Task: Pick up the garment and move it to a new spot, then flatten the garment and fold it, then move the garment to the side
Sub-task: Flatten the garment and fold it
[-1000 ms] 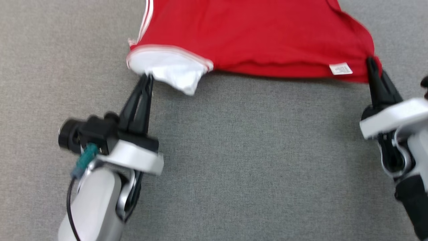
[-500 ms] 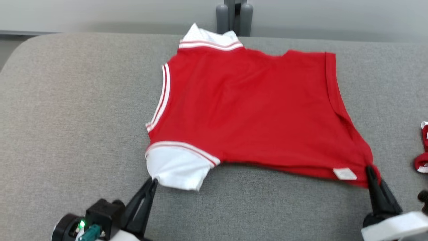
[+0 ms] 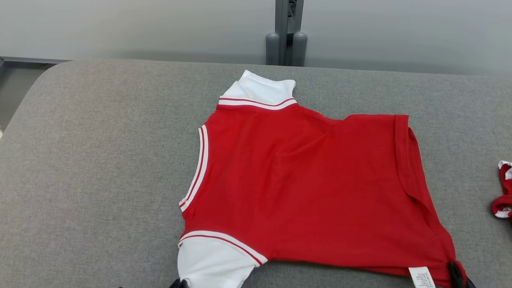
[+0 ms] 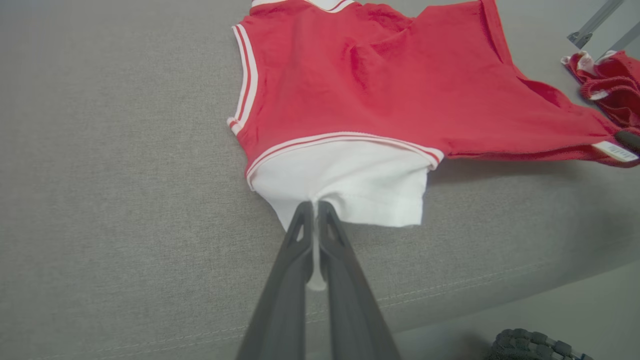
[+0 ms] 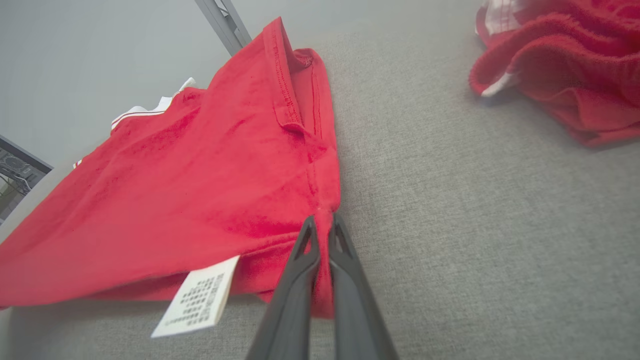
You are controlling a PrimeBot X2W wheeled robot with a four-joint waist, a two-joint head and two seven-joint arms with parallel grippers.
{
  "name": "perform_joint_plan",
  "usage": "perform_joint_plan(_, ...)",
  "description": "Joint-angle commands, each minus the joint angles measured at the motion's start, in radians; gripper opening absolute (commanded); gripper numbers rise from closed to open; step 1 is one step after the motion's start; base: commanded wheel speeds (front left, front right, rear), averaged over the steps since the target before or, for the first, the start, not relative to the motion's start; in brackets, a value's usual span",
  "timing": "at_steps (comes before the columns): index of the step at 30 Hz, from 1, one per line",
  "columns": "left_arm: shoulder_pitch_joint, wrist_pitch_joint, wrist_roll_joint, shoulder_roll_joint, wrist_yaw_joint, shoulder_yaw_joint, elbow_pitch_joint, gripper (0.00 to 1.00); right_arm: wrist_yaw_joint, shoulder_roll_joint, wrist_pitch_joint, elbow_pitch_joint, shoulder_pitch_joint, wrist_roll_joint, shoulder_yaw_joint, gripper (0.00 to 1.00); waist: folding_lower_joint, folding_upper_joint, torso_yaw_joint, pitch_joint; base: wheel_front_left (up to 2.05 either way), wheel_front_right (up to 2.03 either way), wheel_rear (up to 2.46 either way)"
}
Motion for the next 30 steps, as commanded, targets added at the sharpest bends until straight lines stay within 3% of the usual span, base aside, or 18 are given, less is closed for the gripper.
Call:
perform_joint_plan(1,0.002,-0.003,-0.005,0.009,0.005,0.007,-0.014,0.00,0.001,0.006,0.015,-0.025,0.013,-0.012,-0.019,0.00,0.0000,0.0000,0.004,0.001,0.00,0.00,0.00)
perform_joint_plan(6,-0.009,0.014,-0.007,0.021,-0.004,0.008,-0.016,0.00,0.001,0.027,0.070,-0.076,0.036,-0.034,-0.043,0.00,0.0000,0.0000,0.000,0.012,0.00,0.00,0.00)
perform_joint_plan(17,-0.281,0.014,-0.047,0.069,-0.128,0.048,0.082,0.00,0.001,0.041,0.218,-0.170,-0.139,-0.083,-0.050,0.00,0.0000,0.0000,-0.052,0.128,0.00,0.00,0.00)
perform_joint_plan(30,-0.551,-0.110,-0.083,0.003,-0.214,0.060,0.336,0.00,0.001,0.041,0.234,-0.075,-0.316,-0.088,-0.017,0.00,0.0000,0.0000,-0.087,0.269,0.00,0.00,0.00)
